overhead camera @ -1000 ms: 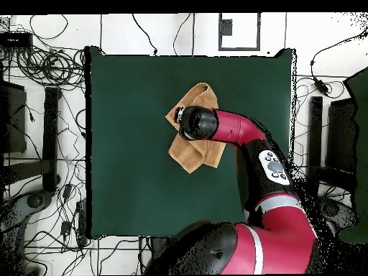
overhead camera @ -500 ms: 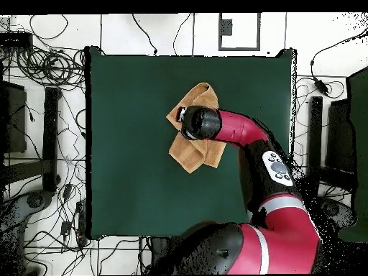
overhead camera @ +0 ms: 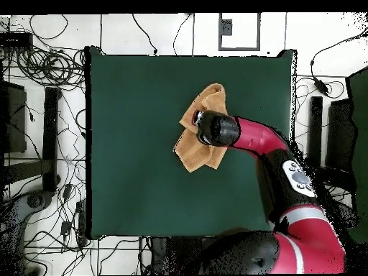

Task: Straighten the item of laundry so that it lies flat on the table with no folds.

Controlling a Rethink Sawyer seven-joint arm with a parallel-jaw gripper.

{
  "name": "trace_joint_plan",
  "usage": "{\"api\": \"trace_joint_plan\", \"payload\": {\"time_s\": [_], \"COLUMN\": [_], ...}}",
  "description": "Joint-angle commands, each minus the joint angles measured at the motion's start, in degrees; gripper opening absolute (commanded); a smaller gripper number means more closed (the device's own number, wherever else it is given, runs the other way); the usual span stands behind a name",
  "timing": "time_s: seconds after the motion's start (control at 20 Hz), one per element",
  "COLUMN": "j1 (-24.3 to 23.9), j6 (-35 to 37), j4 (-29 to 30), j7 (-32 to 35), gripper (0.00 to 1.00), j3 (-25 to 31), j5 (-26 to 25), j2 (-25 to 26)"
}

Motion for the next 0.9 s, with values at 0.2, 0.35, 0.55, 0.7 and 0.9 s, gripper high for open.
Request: {"api": "trace_joint_plan", "payload": {"time_s": [0.2,0.35,0.55,0.7,0.9], "j1": [-4.74,-4.81,-4.80,-5.06,-5.70], "j6": [-2.29,-1.58,-0.98,-0.76,1.52], "j4": [3.74,3.63,3.40,3.50,4.83], "j7": [-6.29,-5.06,-3.85,-3.39,-3.59], "gripper": [1.00,1.00,1.00,1.00,1.00], "j3": [1.43,2.06,2.60,3.03,3.79], "j5": [-8.88,-9.65,-10.68,-11.38,-10.81], "j2": [2.10,1.76,1.51,1.40,-0.25]}}
